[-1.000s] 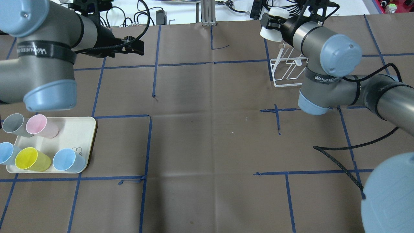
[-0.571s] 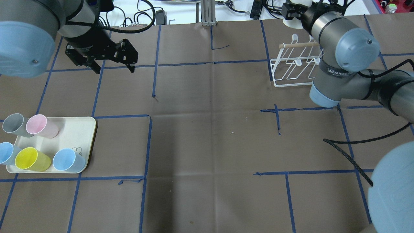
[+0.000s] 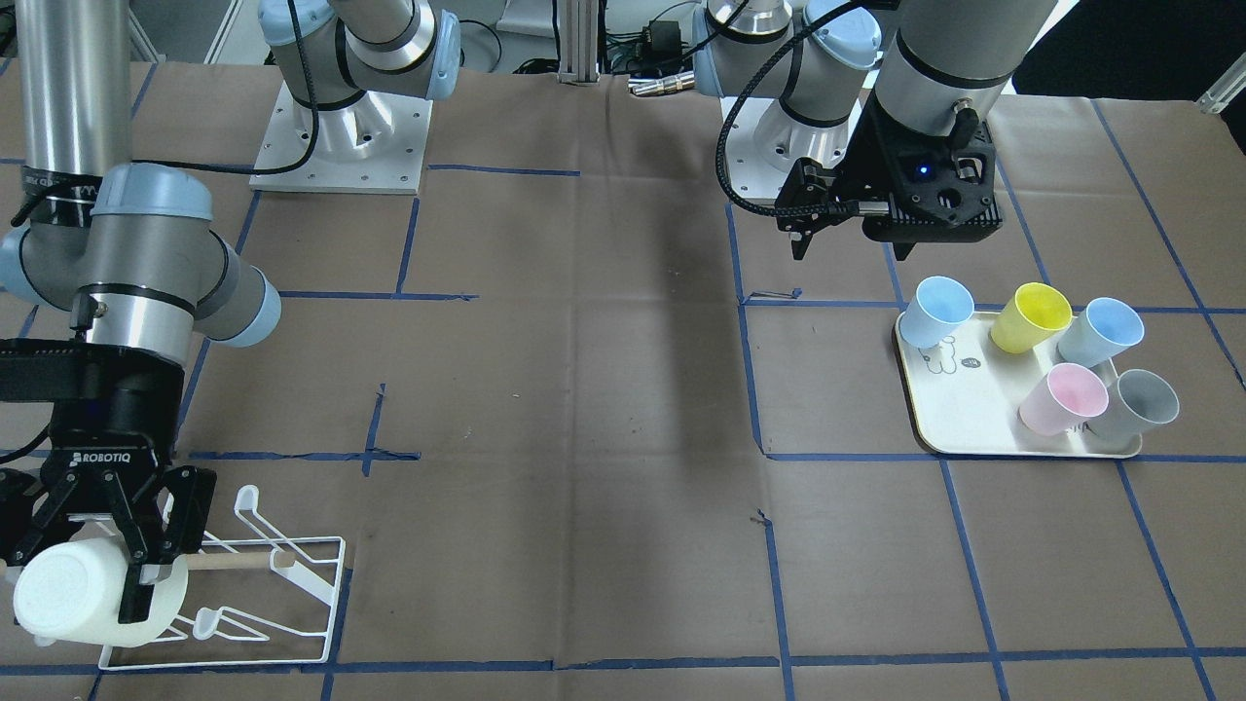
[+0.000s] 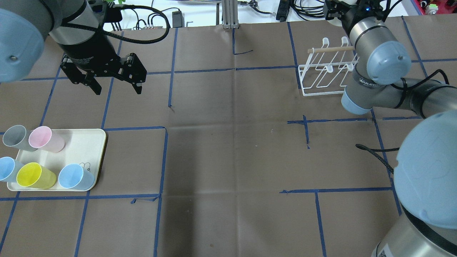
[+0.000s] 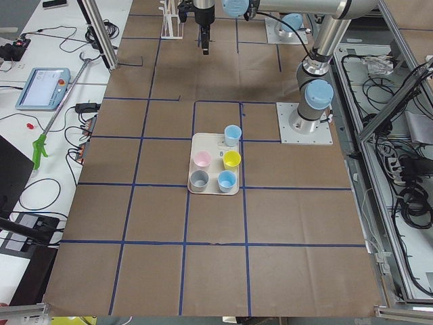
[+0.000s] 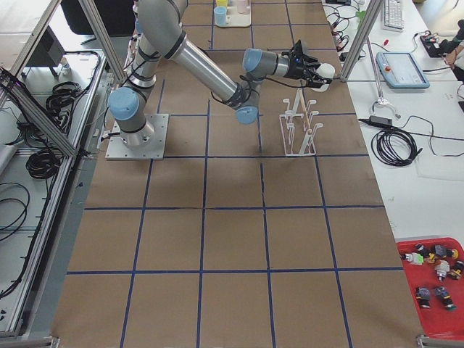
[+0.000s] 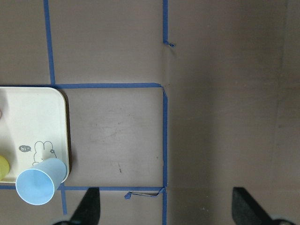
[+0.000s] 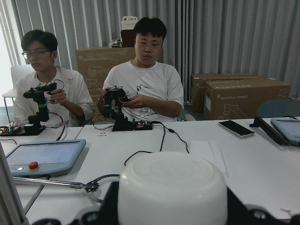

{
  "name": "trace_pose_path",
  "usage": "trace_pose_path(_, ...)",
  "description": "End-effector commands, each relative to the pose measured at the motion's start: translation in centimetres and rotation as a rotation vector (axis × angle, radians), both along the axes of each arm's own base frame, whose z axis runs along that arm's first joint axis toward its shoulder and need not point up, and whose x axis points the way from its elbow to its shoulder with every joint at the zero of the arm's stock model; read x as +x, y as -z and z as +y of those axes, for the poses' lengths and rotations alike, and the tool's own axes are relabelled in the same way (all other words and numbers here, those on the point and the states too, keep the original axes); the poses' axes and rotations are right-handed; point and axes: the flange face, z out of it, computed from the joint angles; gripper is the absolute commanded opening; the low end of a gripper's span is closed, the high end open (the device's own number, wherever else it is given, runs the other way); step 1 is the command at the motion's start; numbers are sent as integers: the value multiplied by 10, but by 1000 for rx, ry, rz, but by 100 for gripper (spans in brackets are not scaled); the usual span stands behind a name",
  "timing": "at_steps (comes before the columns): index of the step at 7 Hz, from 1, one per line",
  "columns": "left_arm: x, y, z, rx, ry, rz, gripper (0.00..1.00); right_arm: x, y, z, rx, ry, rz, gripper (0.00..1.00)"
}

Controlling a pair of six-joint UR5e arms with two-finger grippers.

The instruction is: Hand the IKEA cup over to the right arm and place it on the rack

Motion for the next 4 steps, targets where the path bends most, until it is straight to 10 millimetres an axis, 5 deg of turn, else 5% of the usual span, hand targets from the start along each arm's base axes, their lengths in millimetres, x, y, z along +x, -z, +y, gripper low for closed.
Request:
trace_pose_path(1,0,0,3,0,10,0,99,-2,23,-11,4,1,2,9)
trace_pose_path(3,18,16,14,24,88,-2,99,-1,47,-14,28,-3,-9,9)
trace_pose_path(4,59,30,20,26,52,6,99,-1,56,-15,42,-6,-12,9)
